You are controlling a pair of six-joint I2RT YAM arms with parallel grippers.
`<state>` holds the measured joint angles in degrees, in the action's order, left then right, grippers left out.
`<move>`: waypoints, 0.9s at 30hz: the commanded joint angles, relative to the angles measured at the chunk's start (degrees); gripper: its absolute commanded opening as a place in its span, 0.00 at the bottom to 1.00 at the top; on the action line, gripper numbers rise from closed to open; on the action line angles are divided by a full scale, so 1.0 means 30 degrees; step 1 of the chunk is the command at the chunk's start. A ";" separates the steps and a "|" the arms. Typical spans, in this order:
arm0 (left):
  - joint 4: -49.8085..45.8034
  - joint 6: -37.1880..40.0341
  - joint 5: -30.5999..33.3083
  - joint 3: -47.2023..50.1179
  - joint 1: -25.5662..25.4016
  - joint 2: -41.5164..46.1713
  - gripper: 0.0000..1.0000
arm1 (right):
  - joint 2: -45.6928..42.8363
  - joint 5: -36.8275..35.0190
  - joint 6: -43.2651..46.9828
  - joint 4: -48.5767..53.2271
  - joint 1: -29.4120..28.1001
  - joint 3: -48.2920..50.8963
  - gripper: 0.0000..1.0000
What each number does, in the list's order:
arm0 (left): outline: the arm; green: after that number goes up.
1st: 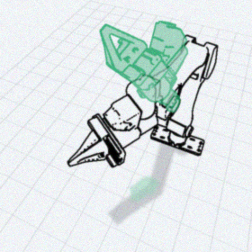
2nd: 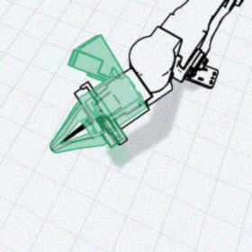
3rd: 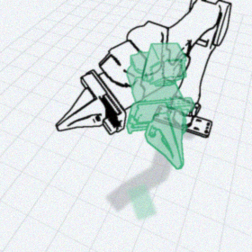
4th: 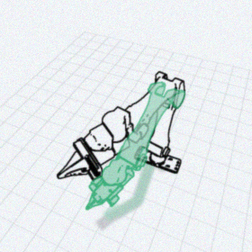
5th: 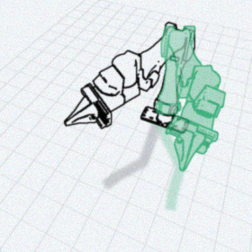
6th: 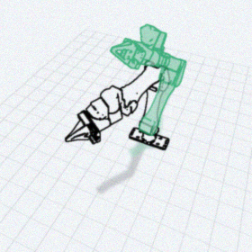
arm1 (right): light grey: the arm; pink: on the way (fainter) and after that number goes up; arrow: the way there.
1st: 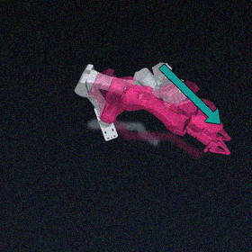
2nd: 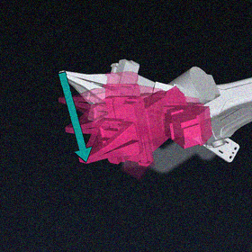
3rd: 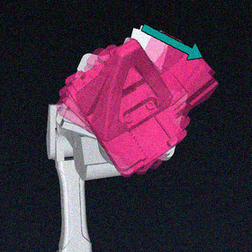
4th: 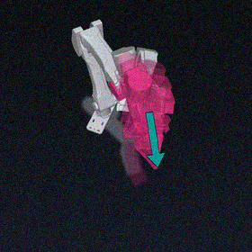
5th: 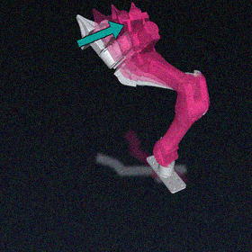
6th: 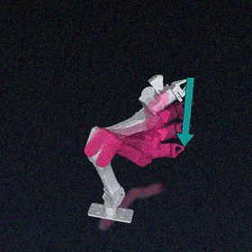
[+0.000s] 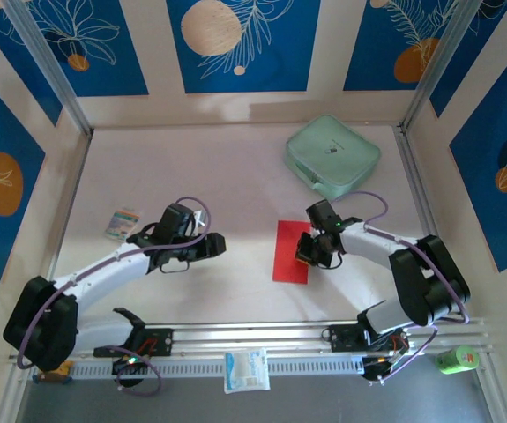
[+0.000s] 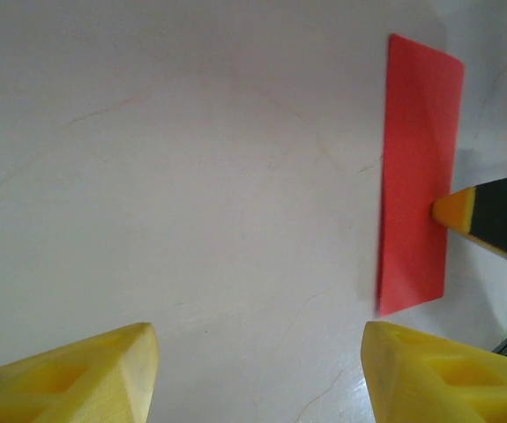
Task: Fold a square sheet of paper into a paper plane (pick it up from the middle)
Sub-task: Move the paper to the center of the table.
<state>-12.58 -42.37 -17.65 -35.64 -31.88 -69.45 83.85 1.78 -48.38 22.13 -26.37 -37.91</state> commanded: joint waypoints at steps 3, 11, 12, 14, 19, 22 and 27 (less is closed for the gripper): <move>0.0734 -0.0619 -0.1038 -0.0173 0.0168 -0.0797 0.61 | 0.1451 0.1380 -0.0578 -0.0819 -0.1961 -0.0512 0.12; 0.2075 -0.1670 -0.2859 -0.0055 0.0168 -0.2557 0.50 | 0.4190 0.1429 -0.2770 -0.2065 -0.5245 -0.2970 0.11; 0.1814 -0.1719 -0.2745 -0.0157 0.0167 -0.2826 0.50 | 0.4521 0.1394 -0.2962 -0.2059 -0.5448 -0.3178 0.11; 0.1782 -0.1919 -0.2878 -0.0248 0.0174 -0.3333 0.50 | 0.5091 0.1489 -0.3114 -0.1993 -0.5678 -0.3626 0.10; 0.1457 -0.2642 -0.3124 -0.0457 0.0052 -0.4441 0.49 | 0.5132 0.1463 -0.3315 -0.2132 -0.5690 -0.3596 0.10; 0.1569 -0.2589 -0.3341 -0.0590 -0.0089 -0.5074 0.48 | 0.5067 0.1956 -0.3370 -0.2468 -0.5468 -0.3306 0.10; 0.2885 -0.3014 -0.4040 -0.0453 -0.0329 -0.5974 0.41 | 0.5022 0.2153 -0.3531 -0.2835 -0.5331 -0.3008 0.10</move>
<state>-6.11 -50.54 -27.27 -36.07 -32.29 -86.21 97.91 7.97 -57.80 12.69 -42.68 -48.60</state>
